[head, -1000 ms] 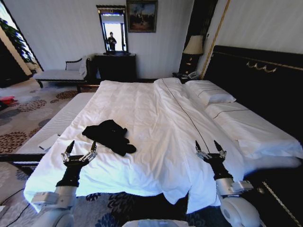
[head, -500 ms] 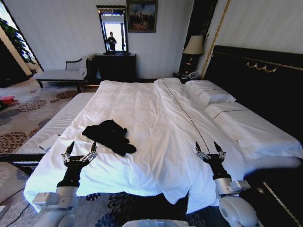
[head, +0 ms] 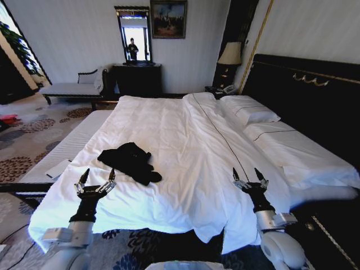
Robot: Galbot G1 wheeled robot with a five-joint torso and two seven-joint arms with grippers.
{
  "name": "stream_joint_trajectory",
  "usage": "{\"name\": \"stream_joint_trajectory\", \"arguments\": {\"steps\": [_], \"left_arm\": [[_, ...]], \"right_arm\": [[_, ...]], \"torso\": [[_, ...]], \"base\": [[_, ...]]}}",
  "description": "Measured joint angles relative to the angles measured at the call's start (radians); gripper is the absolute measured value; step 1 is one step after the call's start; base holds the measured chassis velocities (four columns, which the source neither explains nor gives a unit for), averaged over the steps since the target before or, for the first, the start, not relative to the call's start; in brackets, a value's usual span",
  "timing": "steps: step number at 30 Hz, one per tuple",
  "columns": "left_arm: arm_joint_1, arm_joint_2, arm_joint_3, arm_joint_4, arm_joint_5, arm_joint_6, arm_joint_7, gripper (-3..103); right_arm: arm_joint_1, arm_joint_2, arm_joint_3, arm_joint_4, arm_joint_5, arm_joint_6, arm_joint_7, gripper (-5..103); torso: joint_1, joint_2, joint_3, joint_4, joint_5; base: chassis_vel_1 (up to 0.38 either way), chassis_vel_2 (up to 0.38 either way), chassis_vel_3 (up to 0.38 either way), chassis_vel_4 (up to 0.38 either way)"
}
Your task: Fold the clothes on the bed.
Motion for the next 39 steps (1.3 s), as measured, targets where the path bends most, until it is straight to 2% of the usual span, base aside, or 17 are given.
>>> {"name": "stream_joint_trajectory", "arguments": {"steps": [31, 39], "left_arm": [[-0.019, -0.002, 0.010, 0.035, 0.018, -0.008, 0.005, 100], [-0.027, 0.001, 0.012, 0.044, 0.018, -0.008, 0.005, 100]], "right_arm": [[0.039, 0.016, -0.022, -0.063, 0.000, 0.014, -0.027, 100], [0.048, 0.022, -0.033, -0.071, -0.003, 0.014, -0.026, 100]], "torso": [[0.000, 0.000, 0.000, 0.0000, 0.0000], [0.000, 0.000, 0.000, 0.0000, 0.0000]], "base": [[0.000, 0.000, 0.000, 0.000], [-0.031, 0.118, 0.023, -0.123]]}}
